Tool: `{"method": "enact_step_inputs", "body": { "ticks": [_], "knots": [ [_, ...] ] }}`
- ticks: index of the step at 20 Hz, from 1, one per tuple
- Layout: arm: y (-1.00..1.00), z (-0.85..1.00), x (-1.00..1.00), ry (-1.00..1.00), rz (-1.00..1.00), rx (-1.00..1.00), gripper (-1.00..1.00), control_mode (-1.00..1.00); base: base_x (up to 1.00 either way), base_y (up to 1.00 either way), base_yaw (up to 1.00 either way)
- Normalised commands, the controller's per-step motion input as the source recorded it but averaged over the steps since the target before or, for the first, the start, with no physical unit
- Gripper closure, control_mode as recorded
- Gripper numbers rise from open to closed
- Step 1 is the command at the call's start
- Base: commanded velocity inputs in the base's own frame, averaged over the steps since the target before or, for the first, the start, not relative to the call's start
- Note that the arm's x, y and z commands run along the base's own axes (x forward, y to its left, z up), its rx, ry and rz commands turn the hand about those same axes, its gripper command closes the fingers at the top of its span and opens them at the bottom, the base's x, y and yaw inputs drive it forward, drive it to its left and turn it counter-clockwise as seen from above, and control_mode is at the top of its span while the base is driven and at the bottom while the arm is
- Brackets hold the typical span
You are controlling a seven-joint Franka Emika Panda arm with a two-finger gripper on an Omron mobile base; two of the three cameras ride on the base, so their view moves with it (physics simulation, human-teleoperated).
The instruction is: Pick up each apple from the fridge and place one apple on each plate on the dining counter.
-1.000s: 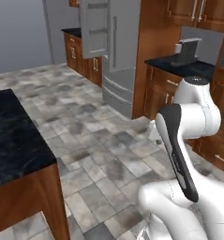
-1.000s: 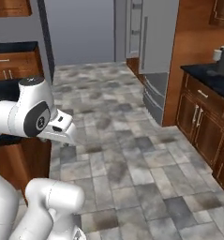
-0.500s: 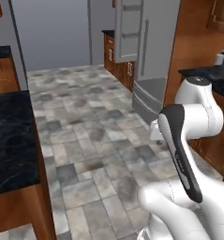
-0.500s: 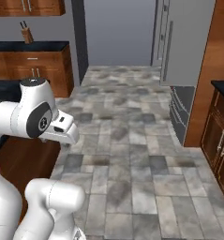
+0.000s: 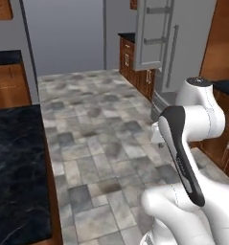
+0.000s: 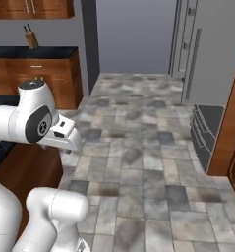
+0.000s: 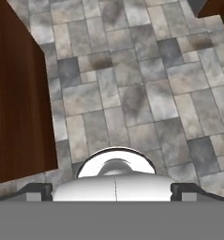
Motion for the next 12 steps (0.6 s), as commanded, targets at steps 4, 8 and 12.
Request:
{"method": "enact_step_inputs", "body": {
  "ticks": [4, 8, 12],
  "knots": [
    [0.00, 0.00, 0.00, 0.00, 0.00, 0.00, -1.00, 1.00, 1.00, -0.09, 0.12],
    [0.00, 0.00, 0.00, 0.00, 0.00, 0.00, -1.00, 1.00, 0.84, -0.13, 0.10],
    [0.00, 0.00, 0.00, 0.00, 0.00, 0.00, -1.00, 1.00, 0.84, -0.11, -0.02]
  ]
}}
